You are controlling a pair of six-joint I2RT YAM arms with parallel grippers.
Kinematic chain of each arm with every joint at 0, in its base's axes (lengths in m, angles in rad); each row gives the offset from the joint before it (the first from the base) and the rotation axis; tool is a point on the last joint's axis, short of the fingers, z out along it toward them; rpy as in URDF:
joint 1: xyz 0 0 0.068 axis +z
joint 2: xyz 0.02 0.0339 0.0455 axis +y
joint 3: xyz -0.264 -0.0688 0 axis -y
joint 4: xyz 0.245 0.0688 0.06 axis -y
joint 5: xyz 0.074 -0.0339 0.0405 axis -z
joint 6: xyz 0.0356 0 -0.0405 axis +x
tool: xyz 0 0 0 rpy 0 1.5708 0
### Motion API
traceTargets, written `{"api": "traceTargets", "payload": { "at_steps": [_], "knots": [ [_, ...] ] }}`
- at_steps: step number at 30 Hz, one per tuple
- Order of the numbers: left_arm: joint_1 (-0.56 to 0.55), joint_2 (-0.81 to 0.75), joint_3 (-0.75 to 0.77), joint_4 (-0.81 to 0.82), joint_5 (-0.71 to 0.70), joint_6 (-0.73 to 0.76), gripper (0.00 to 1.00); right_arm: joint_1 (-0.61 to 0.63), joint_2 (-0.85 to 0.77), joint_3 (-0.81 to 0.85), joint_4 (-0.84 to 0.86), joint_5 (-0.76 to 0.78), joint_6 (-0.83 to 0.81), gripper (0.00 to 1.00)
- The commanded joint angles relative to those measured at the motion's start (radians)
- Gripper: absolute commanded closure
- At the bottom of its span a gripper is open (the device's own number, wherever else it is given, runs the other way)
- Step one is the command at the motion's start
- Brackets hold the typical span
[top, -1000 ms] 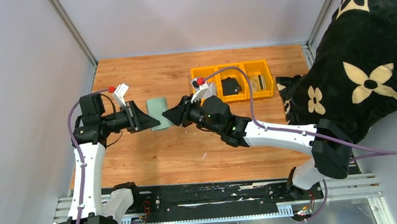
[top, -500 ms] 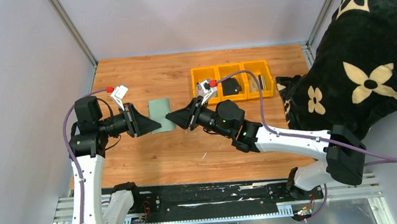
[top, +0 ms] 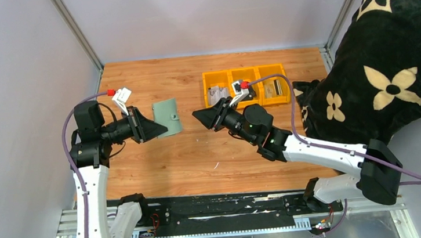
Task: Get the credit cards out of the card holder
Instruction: Pick up the card holder from the center of the board, then open the card holder.
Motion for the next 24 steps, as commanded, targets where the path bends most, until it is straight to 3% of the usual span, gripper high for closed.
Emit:
{"api": "traceTargets", "payload": {
  "at_steps": [1,3,7,13,18,24],
  "knots": [
    [0.003,-0.014,0.025,0.057,-0.084,-0.053,1.0,0.125,-0.064,0.111,-0.144,0.195,-0.25,0.6],
    [0.003,-0.029,0.008,0.084,-0.141,-0.081,1.0,0.186,-0.057,0.161,-0.189,0.302,-0.336,0.45],
    [0.003,-0.064,-0.034,0.125,-0.189,-0.129,1.0,0.246,0.024,0.302,-0.305,0.43,-0.448,0.38],
    [0.003,-0.085,-0.062,0.126,-0.215,-0.143,1.0,0.29,0.182,0.46,-0.384,0.548,-0.516,0.39],
    [0.002,-0.086,-0.075,0.127,-0.216,-0.147,1.0,0.306,0.26,0.523,-0.359,0.549,-0.575,0.48],
    [0.002,-0.08,-0.071,0.126,-0.214,-0.146,1.0,0.308,0.308,0.558,-0.36,0.533,-0.578,0.51]
  ]
}}
